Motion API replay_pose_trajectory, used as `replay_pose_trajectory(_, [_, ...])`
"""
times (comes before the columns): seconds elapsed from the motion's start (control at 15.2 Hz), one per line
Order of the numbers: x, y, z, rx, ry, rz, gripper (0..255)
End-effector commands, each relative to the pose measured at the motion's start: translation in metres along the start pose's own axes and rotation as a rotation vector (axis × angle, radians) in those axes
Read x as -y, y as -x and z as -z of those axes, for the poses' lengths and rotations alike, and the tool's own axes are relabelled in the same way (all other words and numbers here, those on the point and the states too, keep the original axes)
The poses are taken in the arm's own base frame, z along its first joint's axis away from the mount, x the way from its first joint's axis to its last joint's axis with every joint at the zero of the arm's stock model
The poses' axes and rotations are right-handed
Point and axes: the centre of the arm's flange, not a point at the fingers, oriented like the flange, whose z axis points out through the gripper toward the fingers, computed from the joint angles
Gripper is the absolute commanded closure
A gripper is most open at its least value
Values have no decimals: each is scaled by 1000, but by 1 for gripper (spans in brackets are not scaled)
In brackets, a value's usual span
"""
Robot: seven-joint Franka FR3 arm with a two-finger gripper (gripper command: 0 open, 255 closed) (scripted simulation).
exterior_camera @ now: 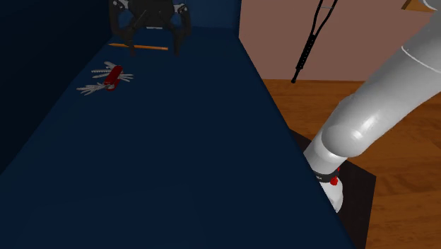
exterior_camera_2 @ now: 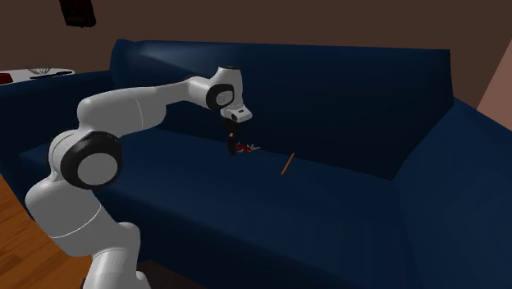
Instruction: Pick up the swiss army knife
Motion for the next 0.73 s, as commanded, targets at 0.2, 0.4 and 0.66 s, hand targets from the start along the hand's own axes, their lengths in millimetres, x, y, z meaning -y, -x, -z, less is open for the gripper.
replay_pose_trajectory(0.2, [64, -19, -11, 4, -2, -84, 0])
replay_pose_trajectory(0.4, [81, -26, -19, 4, -2, -107, 0])
replay_pose_trajectory(0.66, [79, -26, -40, 4, -2, -107, 0])
